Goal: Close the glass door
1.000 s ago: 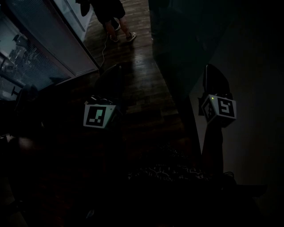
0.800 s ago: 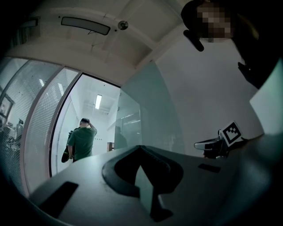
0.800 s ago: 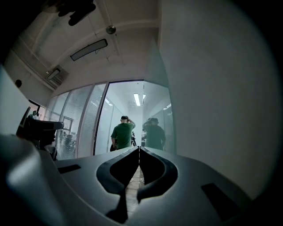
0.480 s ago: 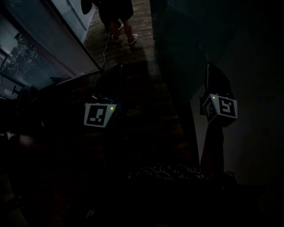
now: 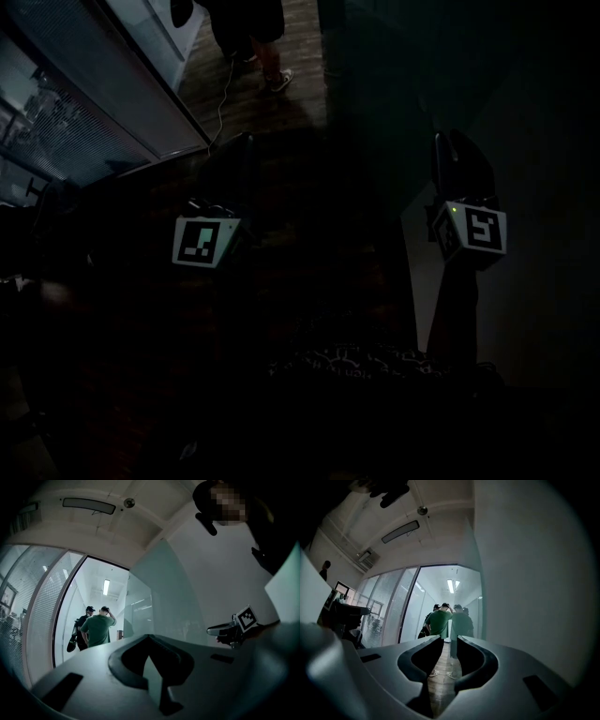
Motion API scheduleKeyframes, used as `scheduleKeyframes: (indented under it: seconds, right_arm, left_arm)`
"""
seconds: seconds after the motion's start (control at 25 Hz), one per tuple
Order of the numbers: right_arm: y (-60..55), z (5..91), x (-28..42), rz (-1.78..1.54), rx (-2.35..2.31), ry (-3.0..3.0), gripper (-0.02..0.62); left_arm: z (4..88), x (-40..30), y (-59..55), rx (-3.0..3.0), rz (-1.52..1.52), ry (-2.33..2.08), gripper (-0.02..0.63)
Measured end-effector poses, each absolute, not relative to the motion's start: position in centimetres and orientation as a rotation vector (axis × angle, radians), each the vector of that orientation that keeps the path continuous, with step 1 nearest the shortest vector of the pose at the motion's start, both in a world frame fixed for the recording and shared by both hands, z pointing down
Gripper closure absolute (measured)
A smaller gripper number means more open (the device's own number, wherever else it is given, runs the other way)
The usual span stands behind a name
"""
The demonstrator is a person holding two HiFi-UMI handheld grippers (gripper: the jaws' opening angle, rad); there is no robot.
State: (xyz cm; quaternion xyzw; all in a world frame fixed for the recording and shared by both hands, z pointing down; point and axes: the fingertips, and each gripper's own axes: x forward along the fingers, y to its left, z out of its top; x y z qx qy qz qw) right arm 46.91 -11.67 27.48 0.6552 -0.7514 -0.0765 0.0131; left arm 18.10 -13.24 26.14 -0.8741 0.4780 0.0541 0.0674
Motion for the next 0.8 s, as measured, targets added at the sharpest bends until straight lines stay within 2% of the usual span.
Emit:
scheduleKeyframes:
  seconds: [0.12,0.32,0.44,0.8]
  right_arm:
    - [-11.3,27.4,48.8,-0.246,2.098,-2.277,0.498]
    - [-12.6,29.0,52.6,-0.080,2.179,-2.264,0.417]
    - [-14.1,29.3,52.8,-0.010,2.121,-2.318,0.390]
    - [-15.0,29.5,51.3,0.035,2.033,-2.368,0.390]
  left_arm:
    - [26.2,18.1,-13.3,-2.640,0.162,1.433,0.604]
    - [26.4,18.4,-13.4,-2.650,0.153,1.419,0.604]
    - [26.1,18.4,-13.4,-2.648,0.147,1.423,0.604]
    - [26.4,16.5,-12.8,-2.627,0.144,1.481,0.604]
